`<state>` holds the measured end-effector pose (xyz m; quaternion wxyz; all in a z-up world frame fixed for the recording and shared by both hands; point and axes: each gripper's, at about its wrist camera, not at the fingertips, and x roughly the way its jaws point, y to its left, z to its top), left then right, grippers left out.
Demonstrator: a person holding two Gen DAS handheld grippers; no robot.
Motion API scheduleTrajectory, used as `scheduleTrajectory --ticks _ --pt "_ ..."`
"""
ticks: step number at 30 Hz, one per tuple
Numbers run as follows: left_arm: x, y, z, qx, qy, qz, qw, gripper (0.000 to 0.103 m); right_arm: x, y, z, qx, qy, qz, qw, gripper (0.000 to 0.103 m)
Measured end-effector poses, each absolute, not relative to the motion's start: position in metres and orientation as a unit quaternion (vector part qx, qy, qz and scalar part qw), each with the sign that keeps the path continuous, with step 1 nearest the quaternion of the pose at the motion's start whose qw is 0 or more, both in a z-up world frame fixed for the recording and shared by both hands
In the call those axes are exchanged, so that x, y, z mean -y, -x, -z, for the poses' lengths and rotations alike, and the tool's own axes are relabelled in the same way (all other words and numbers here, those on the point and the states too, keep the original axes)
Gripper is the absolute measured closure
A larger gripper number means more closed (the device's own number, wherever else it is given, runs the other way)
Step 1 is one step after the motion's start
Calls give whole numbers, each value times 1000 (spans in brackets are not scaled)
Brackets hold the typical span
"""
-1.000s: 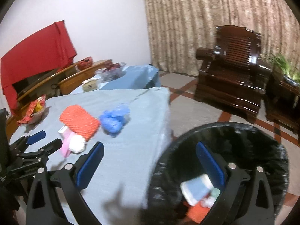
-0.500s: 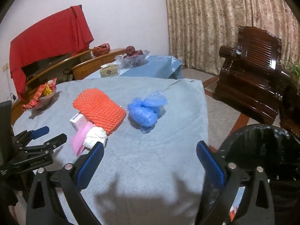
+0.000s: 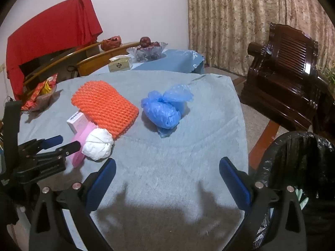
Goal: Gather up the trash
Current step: 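Grasp the pink cloth with the left tool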
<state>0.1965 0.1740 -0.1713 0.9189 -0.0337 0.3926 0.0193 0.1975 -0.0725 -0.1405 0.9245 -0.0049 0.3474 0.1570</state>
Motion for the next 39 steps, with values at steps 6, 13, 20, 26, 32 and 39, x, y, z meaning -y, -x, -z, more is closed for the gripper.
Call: scheduleTrajectory --ticks 6,13,20,26,32,39 --pt "-170 -208 179 -411 53 17 910 76 71 -199 142 -352 13 -153 923 6" --pt "-164 -198 172 -402 60 17 913 91 68 -200 142 -354 16 -156 922 6" --pt "-170 -172 157 -384 71 3 921 91 59 -200 141 -352 16 -164 921 6" --pt "-184 -149 153 -375 65 -23 924 91 42 -200 142 -352 16 -180 918 6" --pt "-205 -143 157 -377 71 -48 922 91 10 -206 146 -352 20 -197 915 6" --pt "-230 -146 159 -378 79 -77 919 91 -26 -221 154 -360 22 -204 910 6"
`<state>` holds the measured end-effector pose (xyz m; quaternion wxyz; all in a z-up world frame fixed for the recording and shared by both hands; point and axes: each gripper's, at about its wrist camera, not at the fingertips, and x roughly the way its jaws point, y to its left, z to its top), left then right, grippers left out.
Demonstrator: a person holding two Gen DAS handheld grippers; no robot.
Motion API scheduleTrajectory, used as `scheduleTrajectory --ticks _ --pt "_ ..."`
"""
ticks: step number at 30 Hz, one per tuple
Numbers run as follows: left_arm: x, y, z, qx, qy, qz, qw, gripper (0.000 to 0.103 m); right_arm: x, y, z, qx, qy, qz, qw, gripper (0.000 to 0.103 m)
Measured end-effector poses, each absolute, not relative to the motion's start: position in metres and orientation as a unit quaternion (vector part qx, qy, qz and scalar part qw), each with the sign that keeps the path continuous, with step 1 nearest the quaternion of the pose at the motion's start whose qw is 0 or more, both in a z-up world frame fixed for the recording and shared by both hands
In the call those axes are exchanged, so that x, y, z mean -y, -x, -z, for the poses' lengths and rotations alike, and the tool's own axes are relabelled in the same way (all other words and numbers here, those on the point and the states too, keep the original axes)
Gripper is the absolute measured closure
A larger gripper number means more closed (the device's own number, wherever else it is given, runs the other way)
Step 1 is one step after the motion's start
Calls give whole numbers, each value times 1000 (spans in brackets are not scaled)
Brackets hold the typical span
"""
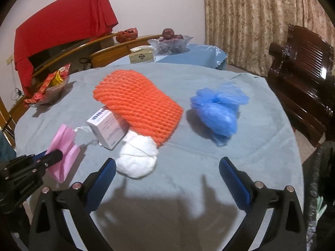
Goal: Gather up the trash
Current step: 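Grasp the pink cloth with the left tool, then grasp the white tissue ball with the right tool while the left tool holds the pink cloth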
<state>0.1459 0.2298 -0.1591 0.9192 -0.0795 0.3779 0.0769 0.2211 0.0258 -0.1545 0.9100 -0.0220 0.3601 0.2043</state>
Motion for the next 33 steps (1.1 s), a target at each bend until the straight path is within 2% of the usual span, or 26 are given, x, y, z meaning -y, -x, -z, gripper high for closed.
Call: scheduleTrajectory --ticks 9,12,17,20,33 --pt "-241 -148 161 -383 84 -83 916 91 -53 -240 173 -392 36 -211 895 8" --pt "-240 -148 161 -385 83 -81 916 91 -55 -241 178 -406 34 -221 886 18" --pt "-239 -149 161 -386 83 -77 916 91 -59 -238 178 -422 27 -257 869 57" --pt "-237 -149 159 -384 83 -76 917 91 -58 -233 172 -418 26 -260 870 60" --pt "-209 -133 123 -354 74 -54 931 91 -13 -203 120 -373 4 -257 891 60"
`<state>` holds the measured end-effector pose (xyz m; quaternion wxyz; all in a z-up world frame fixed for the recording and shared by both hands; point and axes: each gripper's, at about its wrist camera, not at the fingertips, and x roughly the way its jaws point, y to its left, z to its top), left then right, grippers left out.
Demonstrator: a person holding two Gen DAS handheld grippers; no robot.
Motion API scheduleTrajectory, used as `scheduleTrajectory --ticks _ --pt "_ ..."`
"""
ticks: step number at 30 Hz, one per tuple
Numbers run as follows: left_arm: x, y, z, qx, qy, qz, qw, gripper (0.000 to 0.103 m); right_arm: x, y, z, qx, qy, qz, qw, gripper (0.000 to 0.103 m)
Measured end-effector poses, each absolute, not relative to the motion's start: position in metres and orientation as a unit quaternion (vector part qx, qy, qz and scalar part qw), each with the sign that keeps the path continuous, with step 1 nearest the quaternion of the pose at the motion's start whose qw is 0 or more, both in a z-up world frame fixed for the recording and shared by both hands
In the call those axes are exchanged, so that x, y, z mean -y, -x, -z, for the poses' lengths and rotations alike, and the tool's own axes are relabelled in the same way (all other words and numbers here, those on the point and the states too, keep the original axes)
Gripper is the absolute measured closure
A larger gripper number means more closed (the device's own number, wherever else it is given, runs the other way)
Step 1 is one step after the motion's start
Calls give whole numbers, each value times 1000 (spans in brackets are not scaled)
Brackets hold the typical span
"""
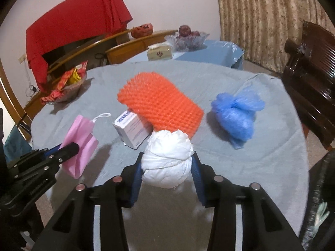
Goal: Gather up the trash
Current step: 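Grasp the white tissue ball with the right tool while the left tool holds the pink cloth, then carry the pink cloth and white tissue over the bin and release both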
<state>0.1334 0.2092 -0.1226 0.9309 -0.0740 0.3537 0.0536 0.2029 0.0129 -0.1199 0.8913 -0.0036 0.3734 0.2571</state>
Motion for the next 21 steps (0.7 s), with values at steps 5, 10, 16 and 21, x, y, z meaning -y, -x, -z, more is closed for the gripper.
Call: scheduleTrajectory --ticks 5,10,16,21 --pt "-186 -128 103 -338 74 -31 938 91 10 -189 99 -355 1 -249 901 60" --pt "-157 -126 88 -326 65 -3 943 91 36 -177 81 -340 -8 -236 910 60" --pt "-124 -126 78 -319 54 28 946 91 71 -163 65 -324 -16 -215 921 60" --pt "-94 -126 72 -314 44 55 947 91 106 -152 57 -315 -25 -190 929 60"
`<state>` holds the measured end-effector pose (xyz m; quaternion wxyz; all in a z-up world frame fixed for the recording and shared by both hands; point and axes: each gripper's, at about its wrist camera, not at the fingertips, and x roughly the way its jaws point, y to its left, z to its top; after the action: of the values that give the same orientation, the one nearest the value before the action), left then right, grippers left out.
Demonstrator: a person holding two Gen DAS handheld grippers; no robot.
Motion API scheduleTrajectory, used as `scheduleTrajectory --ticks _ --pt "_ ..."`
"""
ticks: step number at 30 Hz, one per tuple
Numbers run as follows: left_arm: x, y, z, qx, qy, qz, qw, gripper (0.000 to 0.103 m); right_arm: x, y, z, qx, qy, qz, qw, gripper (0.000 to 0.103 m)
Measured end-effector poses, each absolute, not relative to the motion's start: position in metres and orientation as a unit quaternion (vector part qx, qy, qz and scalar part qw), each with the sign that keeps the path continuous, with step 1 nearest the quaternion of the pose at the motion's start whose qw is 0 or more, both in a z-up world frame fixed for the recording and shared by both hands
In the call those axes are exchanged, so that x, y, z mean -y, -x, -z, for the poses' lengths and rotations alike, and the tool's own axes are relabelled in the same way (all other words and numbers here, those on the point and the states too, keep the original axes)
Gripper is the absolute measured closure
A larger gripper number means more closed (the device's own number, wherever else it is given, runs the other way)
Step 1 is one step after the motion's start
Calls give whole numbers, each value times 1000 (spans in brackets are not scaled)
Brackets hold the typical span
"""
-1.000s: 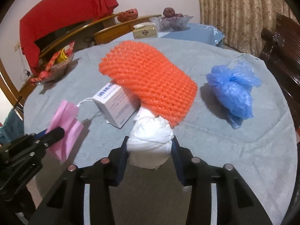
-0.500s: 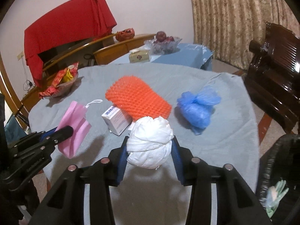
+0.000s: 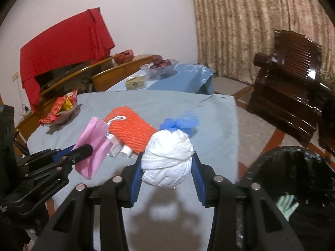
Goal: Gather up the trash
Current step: 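Carry the pink cloth and white tissue over the bin and release both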
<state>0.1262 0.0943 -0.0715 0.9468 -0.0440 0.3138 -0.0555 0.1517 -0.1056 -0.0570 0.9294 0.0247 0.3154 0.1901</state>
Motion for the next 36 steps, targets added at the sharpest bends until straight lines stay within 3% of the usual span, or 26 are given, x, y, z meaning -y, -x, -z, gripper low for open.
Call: scheduleTrajectory --ticks 20,36 --pt "45 -136 60 -297 0 189 936 91 260 -110 52 -302 -59 -49 950 60" --pt "151 -150 83 -307 -31 268 913 91 340 -102 66 -309 -76 22 948 60"
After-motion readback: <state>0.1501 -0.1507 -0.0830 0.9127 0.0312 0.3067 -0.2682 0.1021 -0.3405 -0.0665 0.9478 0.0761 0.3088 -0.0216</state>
